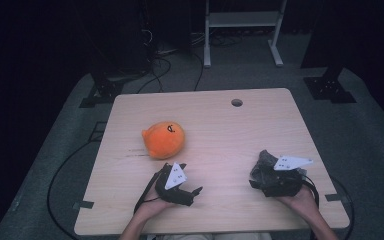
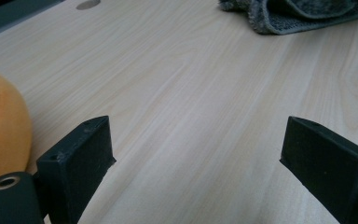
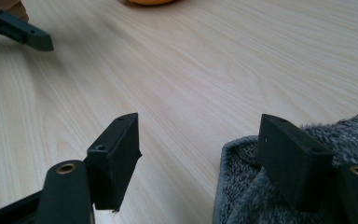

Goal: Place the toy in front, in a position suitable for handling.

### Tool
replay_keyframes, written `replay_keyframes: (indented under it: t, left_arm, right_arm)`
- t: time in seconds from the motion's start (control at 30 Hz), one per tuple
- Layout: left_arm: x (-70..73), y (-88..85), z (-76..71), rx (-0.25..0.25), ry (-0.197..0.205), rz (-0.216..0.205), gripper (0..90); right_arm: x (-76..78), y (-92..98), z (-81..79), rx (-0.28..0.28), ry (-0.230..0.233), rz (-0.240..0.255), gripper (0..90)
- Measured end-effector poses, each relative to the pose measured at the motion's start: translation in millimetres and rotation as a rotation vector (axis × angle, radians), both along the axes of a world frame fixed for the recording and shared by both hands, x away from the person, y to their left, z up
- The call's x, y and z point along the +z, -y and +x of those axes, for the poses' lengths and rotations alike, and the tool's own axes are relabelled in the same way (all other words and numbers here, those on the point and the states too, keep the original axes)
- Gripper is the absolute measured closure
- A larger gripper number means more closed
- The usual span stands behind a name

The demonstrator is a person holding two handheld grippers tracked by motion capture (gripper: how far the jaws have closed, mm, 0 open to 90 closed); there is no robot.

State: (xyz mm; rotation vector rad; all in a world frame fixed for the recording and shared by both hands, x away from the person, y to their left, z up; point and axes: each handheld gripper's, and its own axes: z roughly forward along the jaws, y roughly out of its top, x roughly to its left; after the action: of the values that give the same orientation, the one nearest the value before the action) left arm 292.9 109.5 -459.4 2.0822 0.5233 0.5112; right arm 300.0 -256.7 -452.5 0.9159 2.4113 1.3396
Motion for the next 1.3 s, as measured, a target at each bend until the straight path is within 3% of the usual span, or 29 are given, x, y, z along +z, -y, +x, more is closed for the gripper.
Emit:
replay_keyframes:
  t: [0.13, 0.4, 0.53, 0.67, 0.83, 0.93, 1.0, 1.07, 1.3]
  left_arm:
    - [1.8, 0.0, 0.5, 0.01, 0.0, 0.001, 8.3]
    - [15.2, -0.6, 7.3, 0.053, 0.05, -0.011, 8.3]
    - [21.0, -11.2, 18.7, 0.093, 0.048, -0.031, 8.3]
    - [30.2, -15.3, 22.1, 0.106, 0.089, -0.017, 8.3]
    - [42.3, -24.5, 27.9, 0.133, 0.112, -0.019, 8.2]
    - [49.1, -34.2, 33.4, 0.189, 0.132, -0.017, 7.5]
    - [53.7, -41.8, 37.6, 0.21, 0.149, -0.044, 7.5]
    - [57.2, -48.8, 43.4, 0.26, 0.172, -0.033, 7.5]
    - [54.6, -67.6, 67.8, 0.329, 0.15, -0.044, 7.5]
  right_arm:
    - [-0.7, -1.1, 2.6, 0.003, -0.004, 0.014, 28.7]
    - [-3.3, -6.6, 6.5, 0.003, -0.012, 0.012, 28.7]
    - [-4.3, -6.9, 8.0, -0.005, -0.014, 0.007, 28.7]
    - [-4.3, -6.3, 8.7, -0.014, -0.009, 0.003, 28.7]
    - [-2.5, -2.8, 7.6, -0.03, -0.006, 0.011, 28.5]
    - [-2.7, -1.9, 3.9, -0.023, -0.002, 0.011, 28.6]
    - [-2.2, -2.9, 2.5, -0.019, 0.002, 0.0, 28.6]
    - [-1.9, -3.6, 2.2, -0.02, 0.004, 0.003, 28.5]
    - [-3.0, -4.7, 4.6, -0.022, -0.007, 0.0, 28.2]
